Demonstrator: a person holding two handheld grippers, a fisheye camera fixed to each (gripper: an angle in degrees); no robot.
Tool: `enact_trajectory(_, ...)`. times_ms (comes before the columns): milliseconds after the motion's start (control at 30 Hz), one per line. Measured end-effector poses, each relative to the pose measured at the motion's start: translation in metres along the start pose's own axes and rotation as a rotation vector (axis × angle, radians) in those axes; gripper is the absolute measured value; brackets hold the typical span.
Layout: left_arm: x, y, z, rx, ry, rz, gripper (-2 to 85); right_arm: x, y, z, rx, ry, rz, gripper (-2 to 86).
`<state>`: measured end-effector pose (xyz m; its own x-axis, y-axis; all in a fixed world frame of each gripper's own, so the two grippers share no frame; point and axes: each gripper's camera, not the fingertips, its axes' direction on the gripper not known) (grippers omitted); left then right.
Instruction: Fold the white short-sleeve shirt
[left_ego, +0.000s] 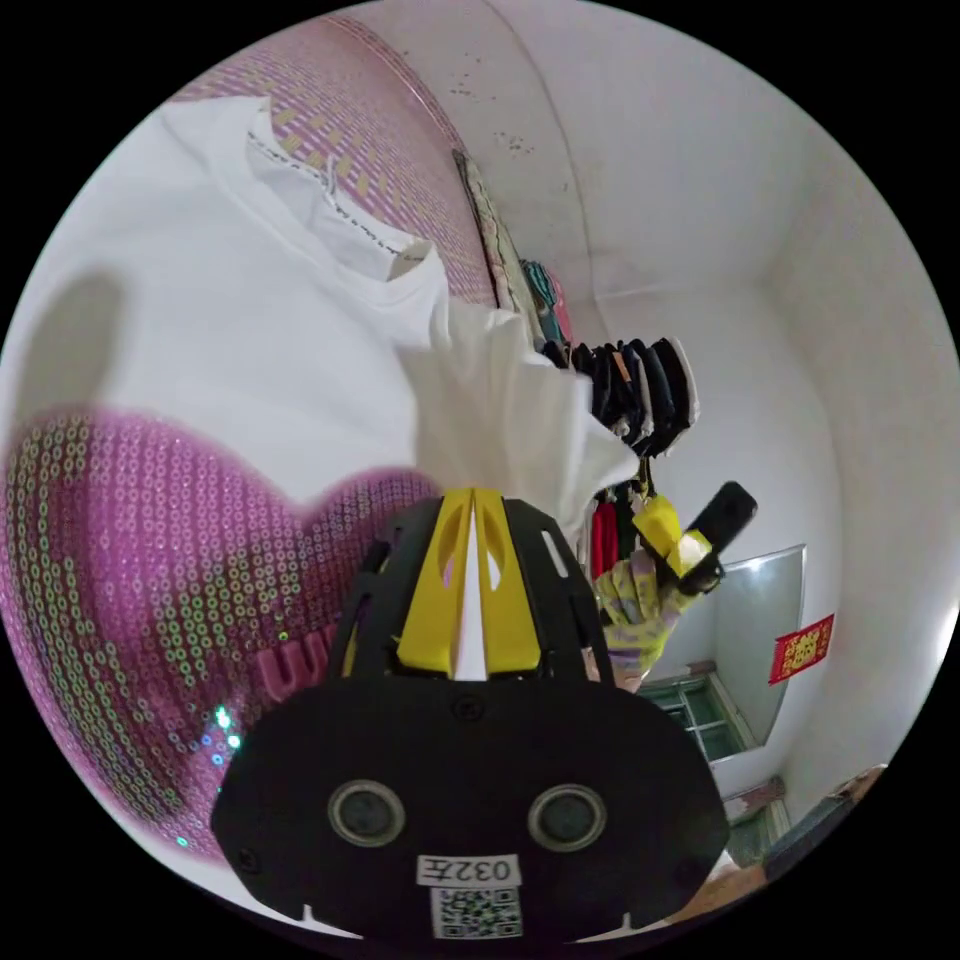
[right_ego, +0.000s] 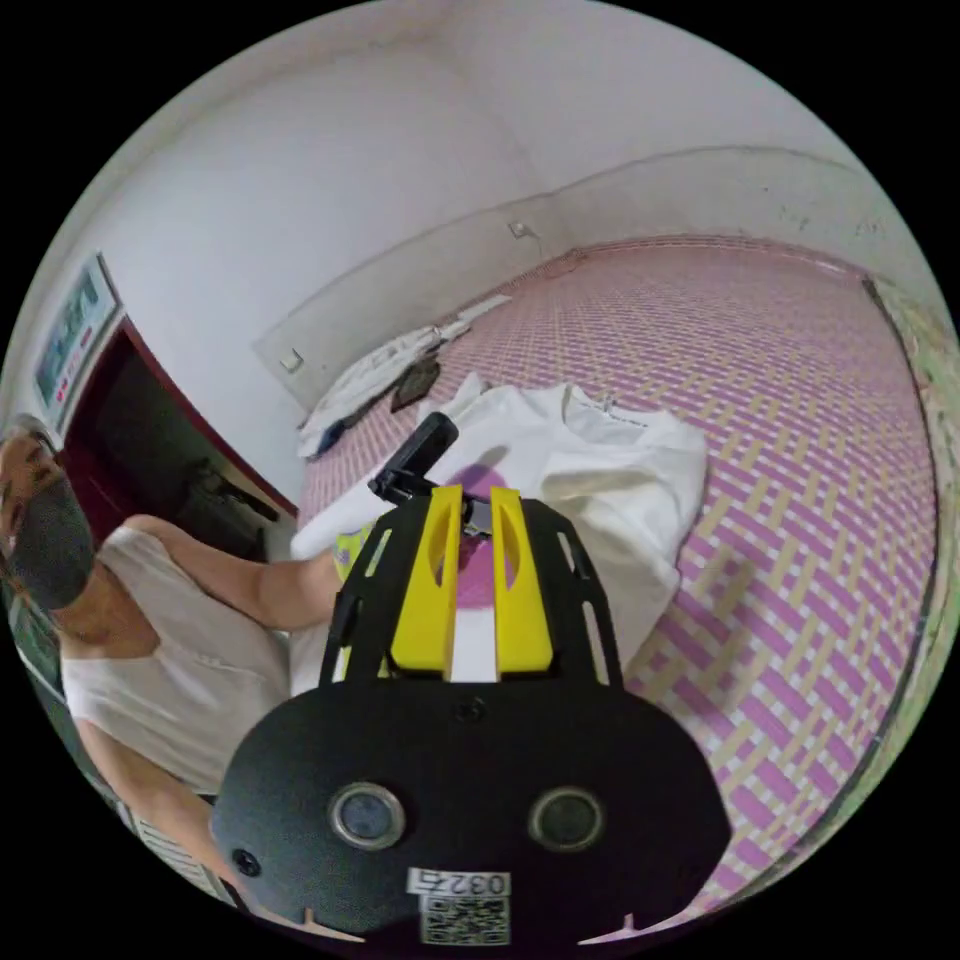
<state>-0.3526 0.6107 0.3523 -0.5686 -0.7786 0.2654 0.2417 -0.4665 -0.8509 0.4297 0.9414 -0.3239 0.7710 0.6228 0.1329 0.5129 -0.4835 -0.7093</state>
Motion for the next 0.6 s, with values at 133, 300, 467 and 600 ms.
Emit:
enact_trajectory(133, 0.006, -0.007, -0.009, 0.005, 0.006, -0.026, -0.9, 0.026, 0.018, -0.023, 0.098, 0.231, 0.214, 5.3)
enact_trajectory(300, 0.017, -0.012, -0.018, 0.019, -0.036, -0.05, -0.9, 0.028, 0.007, 0.009, 0.014, 0.135, 0.209, 7.4)
enact_trajectory(467, 0.022, -0.015, -0.028, 0.027, -0.017, -0.074, -0.9, 0.044, -0.032, 0.048, -0.107, 0.171, 0.294, 7.7)
enact_trajectory(600, 0.025, -0.017, -0.036, 0.037, 0.032, -0.097, -0.9, 0.082, -0.034, 0.062, -0.207, 0.214, 0.429, 10.0)
